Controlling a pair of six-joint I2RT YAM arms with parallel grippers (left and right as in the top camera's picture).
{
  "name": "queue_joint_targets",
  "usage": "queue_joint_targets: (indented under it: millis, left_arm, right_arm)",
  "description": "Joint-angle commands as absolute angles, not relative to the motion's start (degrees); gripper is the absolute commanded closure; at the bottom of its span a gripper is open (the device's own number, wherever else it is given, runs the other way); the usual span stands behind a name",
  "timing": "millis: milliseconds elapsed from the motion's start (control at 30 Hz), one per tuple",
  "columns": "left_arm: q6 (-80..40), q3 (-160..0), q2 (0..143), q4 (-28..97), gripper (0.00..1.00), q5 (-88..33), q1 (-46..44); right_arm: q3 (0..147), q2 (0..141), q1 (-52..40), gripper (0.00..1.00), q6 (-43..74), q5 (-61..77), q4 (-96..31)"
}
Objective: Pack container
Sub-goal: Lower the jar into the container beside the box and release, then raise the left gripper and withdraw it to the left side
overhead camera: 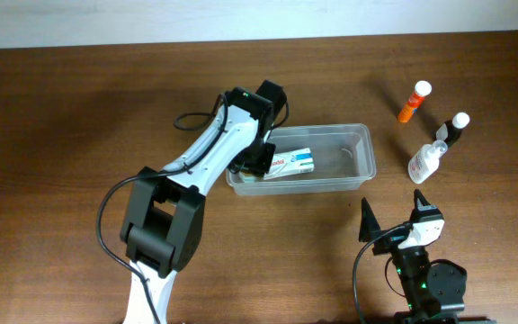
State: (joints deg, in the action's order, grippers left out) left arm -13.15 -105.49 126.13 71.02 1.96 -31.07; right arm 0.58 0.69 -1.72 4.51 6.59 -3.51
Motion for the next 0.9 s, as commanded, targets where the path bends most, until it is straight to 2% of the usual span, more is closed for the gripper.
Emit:
queue_joint_targets:
  millis: [0,333,367,433,700,867]
  left_arm:
    - [-13.9,-104.8,126.7,70.7,0.60,2.4,-31.0]
    - [-13.9,-104.8,126.7,70.2,0.59,2.4,-31.0]
    - [-13.9,-104.8,126.7,70.0,0.49,2.4,-31.0]
    - [-13.9,-104.8,126.7,69.6,0.44,2.4,-31.0]
    - [-13.2,-105.4,126.6,68.6,0.45,2.4,-31.0]
    - [-12.7,-111.6,126.6,72.8,0.45,2.4,-31.0]
  right_arm:
    - [0.3,0.3,-2.2,0.02,4.9,7.1,-3.9]
    - [0.3,0.3,-2.2,0.02,4.9,7.1,-3.9]
    - [0.3,0.3,-2.2,0.02,4.9,7.1,-3.9]
    - [0.3,0.3,-2.2,0.02,4.9,7.1,-3.9]
    - [0.3,0.3,-2.2,0.02,4.9,7.1,-3.9]
    - [0.3,0.3,-2.2,0.02,4.9,7.1,-3.9]
